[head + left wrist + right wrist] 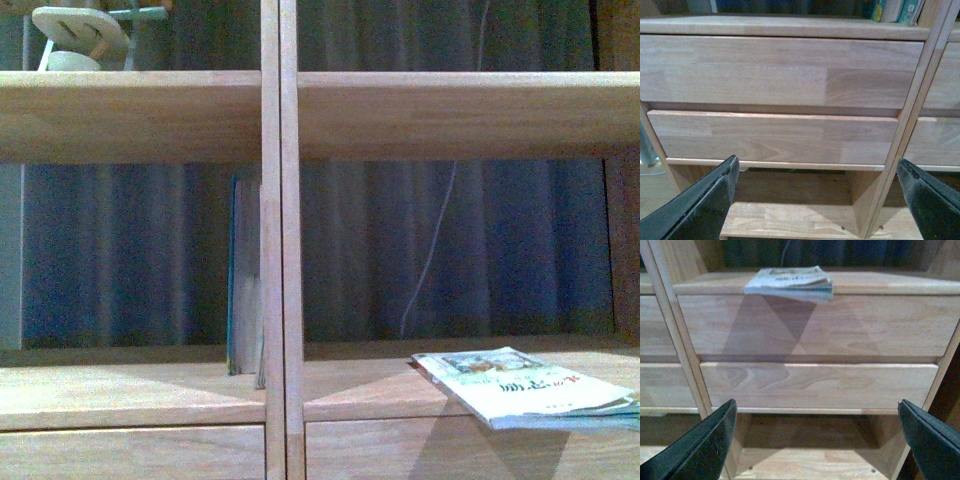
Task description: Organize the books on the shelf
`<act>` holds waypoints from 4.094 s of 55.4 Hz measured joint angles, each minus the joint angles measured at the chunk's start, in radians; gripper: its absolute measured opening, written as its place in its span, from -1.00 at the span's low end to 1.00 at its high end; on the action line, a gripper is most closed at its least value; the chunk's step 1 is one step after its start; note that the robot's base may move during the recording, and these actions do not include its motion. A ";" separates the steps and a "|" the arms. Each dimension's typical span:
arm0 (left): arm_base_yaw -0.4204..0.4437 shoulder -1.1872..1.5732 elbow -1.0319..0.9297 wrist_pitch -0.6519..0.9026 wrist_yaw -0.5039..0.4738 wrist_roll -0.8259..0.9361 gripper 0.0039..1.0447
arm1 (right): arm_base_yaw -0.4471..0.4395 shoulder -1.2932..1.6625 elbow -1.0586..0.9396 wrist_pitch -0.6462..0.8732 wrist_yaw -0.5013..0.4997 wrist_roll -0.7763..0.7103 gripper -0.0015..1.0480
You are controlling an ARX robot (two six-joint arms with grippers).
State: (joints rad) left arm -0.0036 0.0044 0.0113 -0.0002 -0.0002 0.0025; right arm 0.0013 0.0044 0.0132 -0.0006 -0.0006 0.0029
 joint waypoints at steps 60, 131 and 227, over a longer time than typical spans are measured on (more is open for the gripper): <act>0.000 0.000 0.000 0.000 0.000 0.000 0.86 | 0.060 1.414 0.727 0.357 -0.167 1.070 0.86; 0.000 0.000 0.000 0.000 0.000 0.000 0.86 | 0.110 1.787 1.162 0.294 -0.015 1.159 -0.25; 0.064 0.608 0.130 0.726 0.503 -0.614 0.86 | 0.306 1.122 0.911 0.319 -0.426 0.721 -0.86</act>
State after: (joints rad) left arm 0.0601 0.6125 0.1410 0.7254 0.5026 -0.6113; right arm 0.3069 1.1267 0.9241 0.3183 -0.4263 0.7242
